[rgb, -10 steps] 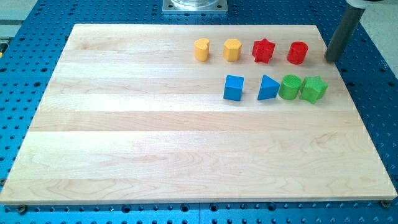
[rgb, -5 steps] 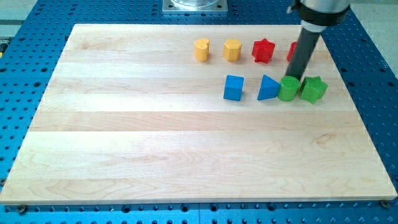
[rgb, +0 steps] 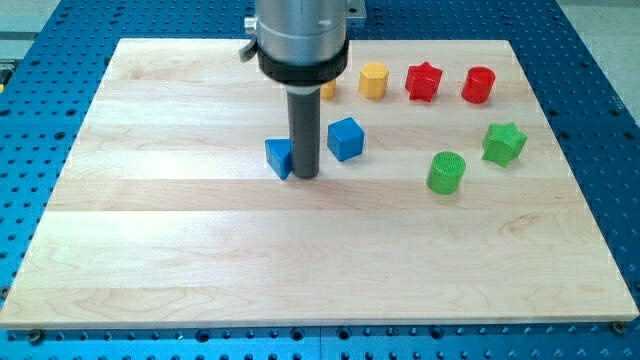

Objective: Push the blue blocks into the red blocks

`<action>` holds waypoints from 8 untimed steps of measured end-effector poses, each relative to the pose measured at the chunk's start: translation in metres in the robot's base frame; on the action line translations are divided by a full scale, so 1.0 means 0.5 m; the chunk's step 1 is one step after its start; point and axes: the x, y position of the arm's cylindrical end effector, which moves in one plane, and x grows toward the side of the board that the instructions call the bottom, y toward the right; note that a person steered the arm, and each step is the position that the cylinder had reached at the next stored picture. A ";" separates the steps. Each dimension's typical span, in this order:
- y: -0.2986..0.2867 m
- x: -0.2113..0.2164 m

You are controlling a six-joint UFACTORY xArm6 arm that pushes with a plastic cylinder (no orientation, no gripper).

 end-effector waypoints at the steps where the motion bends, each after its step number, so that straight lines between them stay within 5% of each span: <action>1: 0.119 -0.109; 3: 0.139 -0.128; 4: 0.067 -0.056; 6: 0.286 -0.192; 7: 0.132 -0.045; 8: 0.004 -0.003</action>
